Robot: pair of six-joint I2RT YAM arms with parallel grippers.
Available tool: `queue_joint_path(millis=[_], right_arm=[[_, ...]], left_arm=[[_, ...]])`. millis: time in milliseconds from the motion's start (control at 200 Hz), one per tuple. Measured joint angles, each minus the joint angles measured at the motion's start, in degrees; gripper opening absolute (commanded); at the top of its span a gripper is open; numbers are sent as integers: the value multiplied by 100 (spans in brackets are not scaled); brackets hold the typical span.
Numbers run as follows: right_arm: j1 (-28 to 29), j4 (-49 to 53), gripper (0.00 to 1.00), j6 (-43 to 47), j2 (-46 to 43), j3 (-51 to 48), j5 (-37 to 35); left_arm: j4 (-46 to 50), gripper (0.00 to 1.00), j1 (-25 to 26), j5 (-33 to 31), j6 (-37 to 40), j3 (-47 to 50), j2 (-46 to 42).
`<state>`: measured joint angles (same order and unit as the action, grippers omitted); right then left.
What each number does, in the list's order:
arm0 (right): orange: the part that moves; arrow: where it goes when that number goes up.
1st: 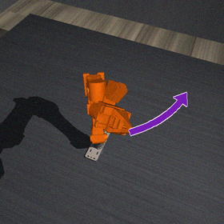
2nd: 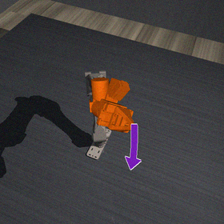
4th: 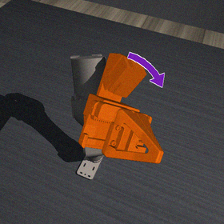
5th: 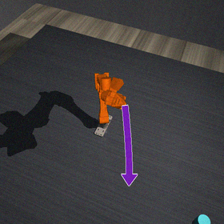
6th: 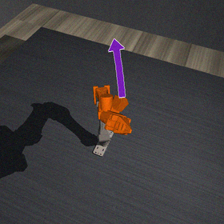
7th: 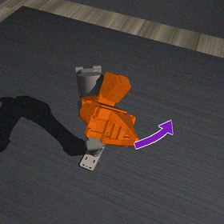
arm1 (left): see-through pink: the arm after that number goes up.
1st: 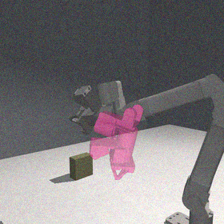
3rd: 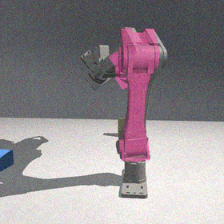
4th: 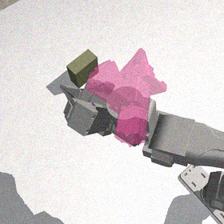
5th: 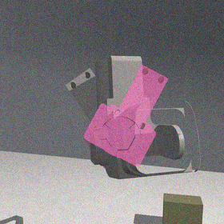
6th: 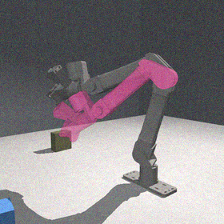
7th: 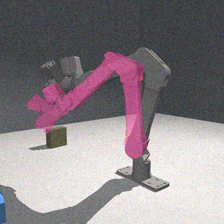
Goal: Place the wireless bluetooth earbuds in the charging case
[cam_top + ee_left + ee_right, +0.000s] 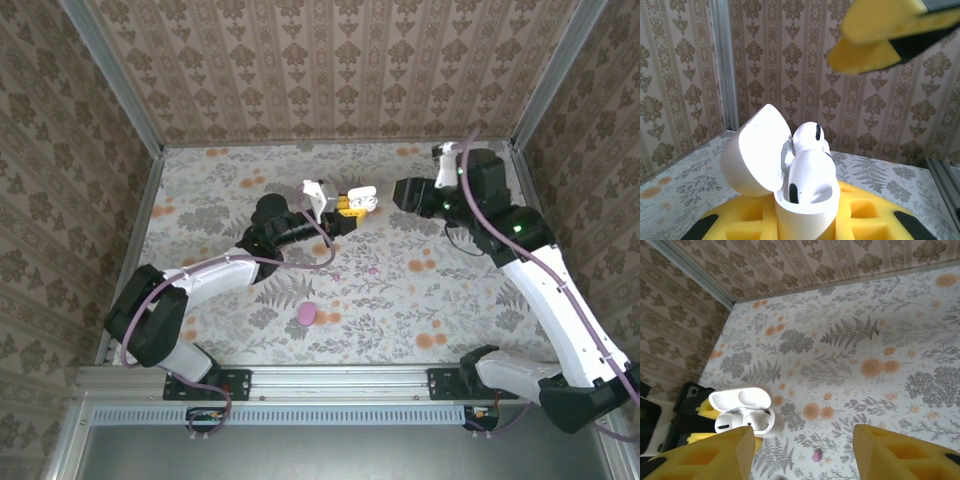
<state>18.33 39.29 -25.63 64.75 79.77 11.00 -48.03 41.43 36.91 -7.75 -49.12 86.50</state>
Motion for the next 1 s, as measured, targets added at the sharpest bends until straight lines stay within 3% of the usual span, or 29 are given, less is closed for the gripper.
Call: queue_joint_path(millis=[150,360,530,1000], right_arm=[[-758,-20,54,-90,245,260,1220],[-811,-319,56,-448,721,216,2424],[-789,-422,55,-595,973,219,2719],[-485,-385,53,-610,1790,254,2719]], left_arm=[[282,7,-219,533,57,0,-280],[682,7,-238,975,197,-37,-358],[890,8,-168,1095,284,-219,-326],[955,8,-90,1154,350,-396,-271]])
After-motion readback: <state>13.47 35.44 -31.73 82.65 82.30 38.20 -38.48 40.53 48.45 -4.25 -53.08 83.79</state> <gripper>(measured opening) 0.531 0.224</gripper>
